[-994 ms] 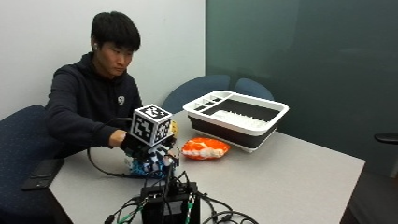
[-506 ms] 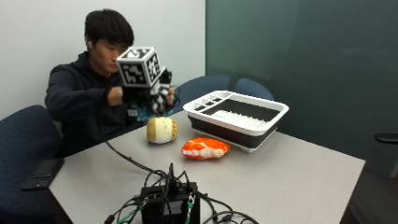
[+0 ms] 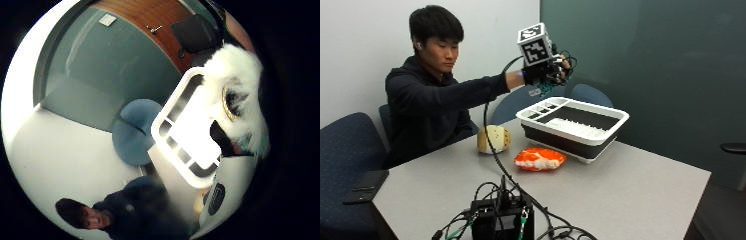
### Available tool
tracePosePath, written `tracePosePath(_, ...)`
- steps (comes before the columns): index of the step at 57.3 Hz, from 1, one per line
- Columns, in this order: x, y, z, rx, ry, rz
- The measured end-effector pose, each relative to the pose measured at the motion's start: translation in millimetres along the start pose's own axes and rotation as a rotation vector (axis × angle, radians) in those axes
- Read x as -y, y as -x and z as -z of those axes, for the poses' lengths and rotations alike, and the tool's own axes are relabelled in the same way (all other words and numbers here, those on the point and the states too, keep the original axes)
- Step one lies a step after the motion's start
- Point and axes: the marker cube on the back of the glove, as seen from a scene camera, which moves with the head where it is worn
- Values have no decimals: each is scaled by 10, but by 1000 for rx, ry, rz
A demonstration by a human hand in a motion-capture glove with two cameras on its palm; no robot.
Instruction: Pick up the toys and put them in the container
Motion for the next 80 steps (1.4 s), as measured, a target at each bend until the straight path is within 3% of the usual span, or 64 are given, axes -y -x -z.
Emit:
tracePosePath(11, -53, 42, -443, -65, 301, -25)
tracePosePath(20, -189, -504, 81, -76, 285, -137)
tracePosePath(26, -526, -620, 264, -135, 323, -119)
tracePosePath(34, -834, -1092, 395, -258, 332, -200)
tracePosePath(54, -1150, -1570, -548, -283, 472, -212)
tracePosePath(63, -1128, -1600, -682, -291, 391, -189)
tracePosePath(80, -1006, -1382, -252, -268, 140, -129)
